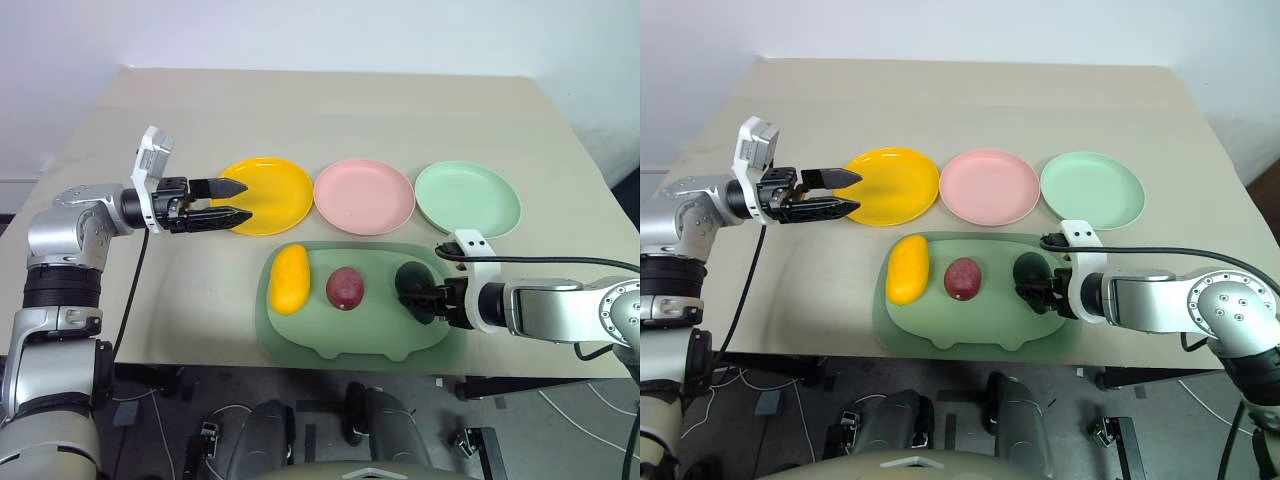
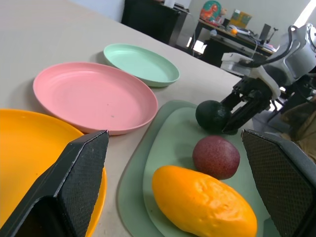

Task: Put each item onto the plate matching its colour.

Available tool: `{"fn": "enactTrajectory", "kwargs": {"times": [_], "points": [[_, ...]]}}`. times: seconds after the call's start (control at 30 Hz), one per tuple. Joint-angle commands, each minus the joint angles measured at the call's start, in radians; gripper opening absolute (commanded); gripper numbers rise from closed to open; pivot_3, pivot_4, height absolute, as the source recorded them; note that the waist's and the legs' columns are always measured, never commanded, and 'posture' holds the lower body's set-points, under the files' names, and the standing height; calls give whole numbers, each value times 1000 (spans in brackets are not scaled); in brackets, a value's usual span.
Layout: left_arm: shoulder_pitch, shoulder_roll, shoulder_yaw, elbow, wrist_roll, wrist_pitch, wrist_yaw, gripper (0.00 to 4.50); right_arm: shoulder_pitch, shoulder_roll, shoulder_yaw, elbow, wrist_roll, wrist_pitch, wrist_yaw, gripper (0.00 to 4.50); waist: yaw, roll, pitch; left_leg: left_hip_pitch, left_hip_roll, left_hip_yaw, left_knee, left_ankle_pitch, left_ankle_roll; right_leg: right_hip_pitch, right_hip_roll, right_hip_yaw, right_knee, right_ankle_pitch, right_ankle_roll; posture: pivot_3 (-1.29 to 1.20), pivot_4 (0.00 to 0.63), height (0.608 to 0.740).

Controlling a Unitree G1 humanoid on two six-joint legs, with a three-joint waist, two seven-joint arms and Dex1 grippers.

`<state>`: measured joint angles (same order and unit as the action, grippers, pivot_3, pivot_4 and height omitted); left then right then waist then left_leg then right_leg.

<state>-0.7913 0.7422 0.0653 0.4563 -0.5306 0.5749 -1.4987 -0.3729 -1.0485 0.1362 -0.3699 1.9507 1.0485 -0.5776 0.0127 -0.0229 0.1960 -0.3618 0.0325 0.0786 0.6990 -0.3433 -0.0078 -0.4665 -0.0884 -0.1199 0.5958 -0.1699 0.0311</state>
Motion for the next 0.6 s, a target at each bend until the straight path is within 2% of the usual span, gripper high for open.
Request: {"fn": "enactTrajectory", "kwargs": {"times": [0.03,0.27,0.47,0.6], "points": [[-10,13,22,-25,-11,1,-6,4500,-90,-20,-74,20,17,-39,-9,2842,0,0,0,0,0,0,0,0,0,0,0,0,0,0,0,0,150,740],[-19,11,18,-14,-6,-2,-12,4500,-149,1,-98,75,-138,-24,107,2842,1,0,0,-2,0,0,0,0,0,0,0,0,-1,2,-4,0,150,740],[-10,16,20,-29,-10,7,-11,4500,-170,91,-90,193,-526,-88,252,2842,0,-1,0,-8,-1,0,2,0,1,-4,0,-1,0,3,-2,0,150,740],[-4,26,22,-40,-12,14,-10,4500,-219,174,-108,314,-662,-79,299,2842,-1,-1,0,-10,-1,1,3,0,1,-7,0,-1,0,4,-3,0,150,740]]}}
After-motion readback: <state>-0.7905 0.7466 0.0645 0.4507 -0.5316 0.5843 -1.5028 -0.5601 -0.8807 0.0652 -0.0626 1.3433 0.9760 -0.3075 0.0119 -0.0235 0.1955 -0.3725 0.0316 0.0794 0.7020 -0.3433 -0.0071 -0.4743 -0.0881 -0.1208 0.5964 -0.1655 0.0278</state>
